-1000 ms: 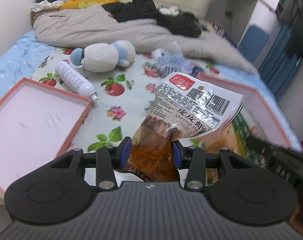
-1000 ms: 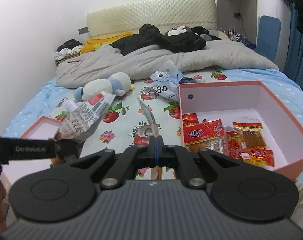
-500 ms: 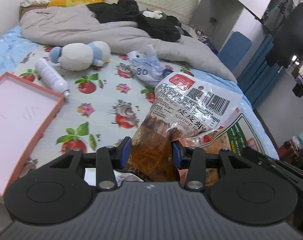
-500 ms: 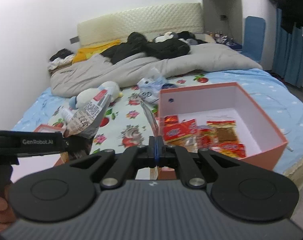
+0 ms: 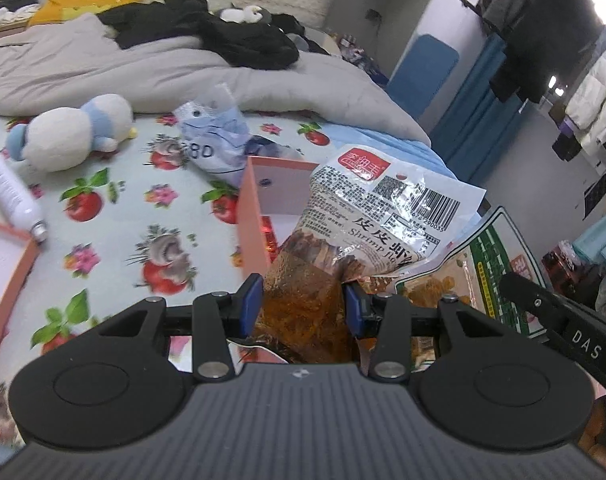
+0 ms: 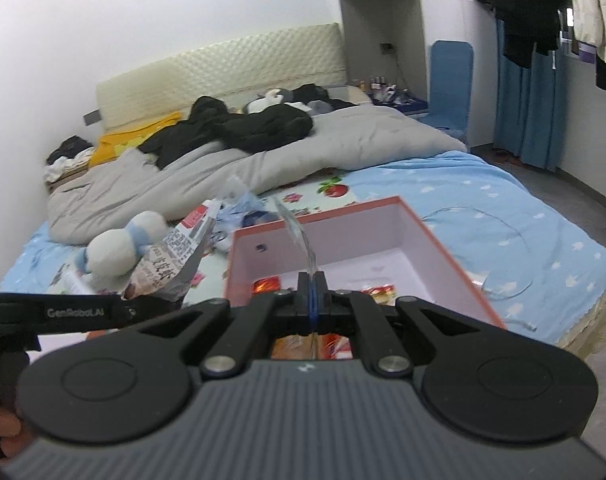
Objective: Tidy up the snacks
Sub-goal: 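Carry the shrimp packet and green-striped packet over the box with both tools, then open both tools to drop the packets into the box, then withdraw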
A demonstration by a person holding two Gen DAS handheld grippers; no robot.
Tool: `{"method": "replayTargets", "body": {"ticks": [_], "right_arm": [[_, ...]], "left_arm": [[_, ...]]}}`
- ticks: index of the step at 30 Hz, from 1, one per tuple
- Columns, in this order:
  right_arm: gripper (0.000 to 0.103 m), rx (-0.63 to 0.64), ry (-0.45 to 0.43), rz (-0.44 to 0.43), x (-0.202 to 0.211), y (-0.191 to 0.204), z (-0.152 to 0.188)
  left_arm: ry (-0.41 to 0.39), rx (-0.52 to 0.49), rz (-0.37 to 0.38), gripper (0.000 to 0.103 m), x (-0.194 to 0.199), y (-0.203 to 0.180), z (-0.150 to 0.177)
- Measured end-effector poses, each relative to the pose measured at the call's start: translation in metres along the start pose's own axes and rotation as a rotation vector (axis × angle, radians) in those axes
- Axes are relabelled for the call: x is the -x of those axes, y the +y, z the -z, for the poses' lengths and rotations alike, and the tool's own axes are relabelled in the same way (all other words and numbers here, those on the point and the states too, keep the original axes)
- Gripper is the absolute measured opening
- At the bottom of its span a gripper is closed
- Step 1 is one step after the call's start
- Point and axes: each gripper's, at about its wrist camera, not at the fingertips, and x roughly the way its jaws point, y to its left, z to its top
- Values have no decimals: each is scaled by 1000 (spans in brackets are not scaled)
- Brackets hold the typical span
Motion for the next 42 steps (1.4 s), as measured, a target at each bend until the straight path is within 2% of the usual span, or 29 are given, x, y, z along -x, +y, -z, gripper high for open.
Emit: {"method": "replayTargets", "body": {"ticks": [3,10,15,20,25,32,33,35,36,37,39,42], "right_arm": [[3,2,11,20,-20,-9,-3],[4,-15,97,44,-75,-28,2],[4,-12,118,50,-101,-34,2],[4,-18,149,64,-130,-40,4],[6,-55,224,73,-161,-53,13],[8,-113,277,77,-180,-68,23],[11,-110,284,82,-181,-68,22],[36,-88,282,91,-181,-66,22],[63,-74,277,86,-178,-64,22],[77,-67,274,80,-178,-63,22],[78,-57,269,71,-172,-60,21],[78,-67,272,74,-163,-58,18]], "left_arm": [[21,-16,6,48,-26,-8,-11],[95,-38,15,48,-92,-22,-29],[147,-52,10,49,-132,-24,-38],[176,-63,13,49,-161,-23,-44],[203,-76,9,49,-183,-20,-46],[194,-120,-2,49,-192,-21,-50],[195,-125,-5,51,-193,-21,-51],[196,-136,3,61,-191,-22,-52],[195,-143,8,68,-189,-22,-53],[184,-148,6,73,-185,-23,-54],[158,-161,0,78,-174,-22,-56],[136,-159,2,79,-155,-20,-62]]}}
